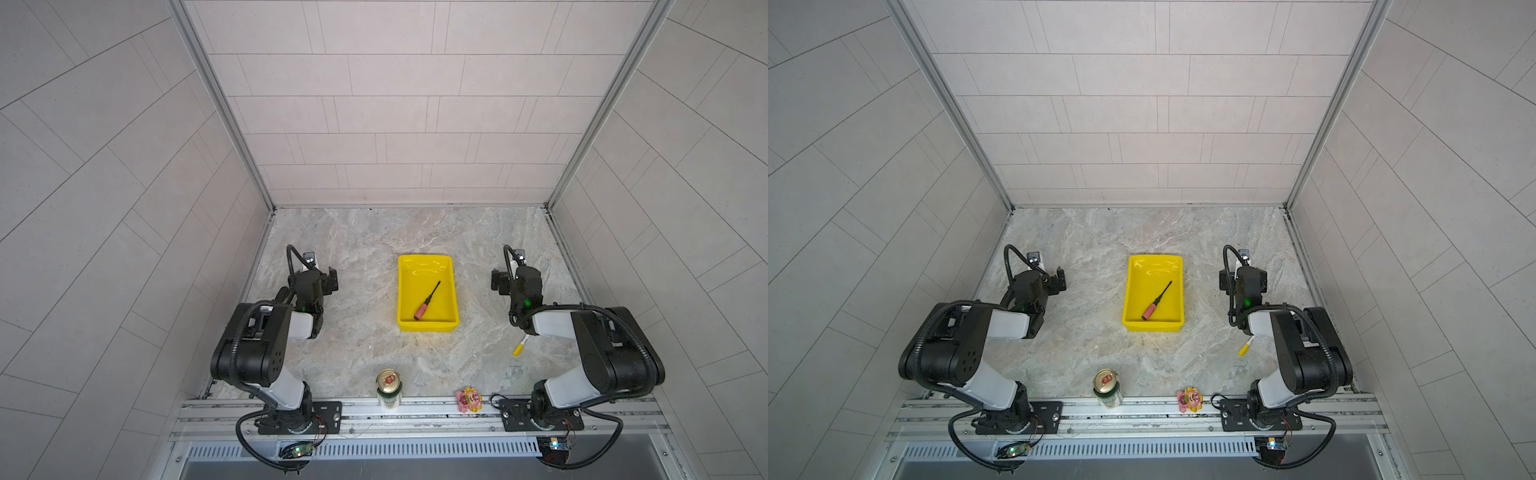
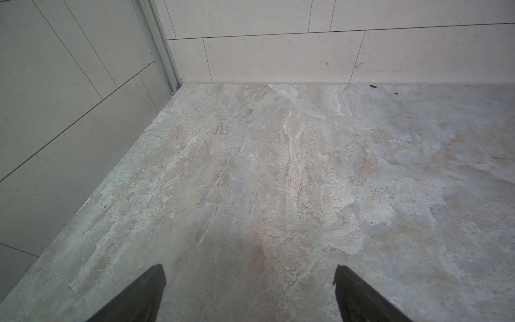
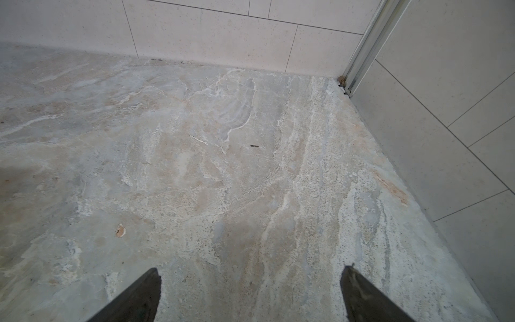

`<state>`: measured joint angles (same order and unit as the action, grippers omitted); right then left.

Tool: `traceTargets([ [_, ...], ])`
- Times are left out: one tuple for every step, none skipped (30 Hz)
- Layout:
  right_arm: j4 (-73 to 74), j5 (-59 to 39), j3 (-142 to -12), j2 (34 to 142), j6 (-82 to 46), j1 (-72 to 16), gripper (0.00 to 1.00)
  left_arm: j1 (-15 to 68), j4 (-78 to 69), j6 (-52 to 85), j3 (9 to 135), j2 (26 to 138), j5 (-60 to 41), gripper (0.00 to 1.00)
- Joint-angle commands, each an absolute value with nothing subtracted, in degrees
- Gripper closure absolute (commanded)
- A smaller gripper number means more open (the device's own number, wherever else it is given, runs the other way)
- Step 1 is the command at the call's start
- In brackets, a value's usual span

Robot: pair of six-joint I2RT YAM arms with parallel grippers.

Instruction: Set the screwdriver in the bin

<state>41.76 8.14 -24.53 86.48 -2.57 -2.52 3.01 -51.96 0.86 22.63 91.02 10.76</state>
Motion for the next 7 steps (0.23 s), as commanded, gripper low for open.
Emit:
traceTargets([
  [40.8, 8.3, -25.3, 87.0, -2.1, -2.7, 0.00, 3.0, -52.1, 1.1, 23.5, 91.3, 11.3, 0.00],
  [40.4, 7.9, -25.4, 87.0, -2.2, -2.5, 0.00, 3.0, -52.1, 1.1, 23.5, 91.3, 11.3, 0.00],
  [40.5, 7.8, -25.4, 86.9, -2.2, -2.4, 0.00, 3.0, -52.1, 1.1, 23.5, 91.2, 11.3, 0.00],
  [40.7, 7.8, -25.3, 86.8, -2.2, -2.4, 0.00, 3.0, -52.1, 1.0, 23.5, 91.3, 11.3, 0.00],
  [40.9, 7.7, -25.1, 86.6, -2.2, -2.5, 0.00, 3.0, -52.1, 1.1, 23.5, 91.2, 11.3, 0.00],
  [41.1, 7.8, -24.8, 86.5, -2.2, -2.4, 0.00, 3.0, -52.1, 1.1, 23.4, 91.2, 11.3, 0.00],
  [41.1, 7.9, -24.8, 86.5, -2.2, -2.4, 0.00, 3.0, -52.1, 1.1, 23.4, 91.2, 11.3, 0.00],
])
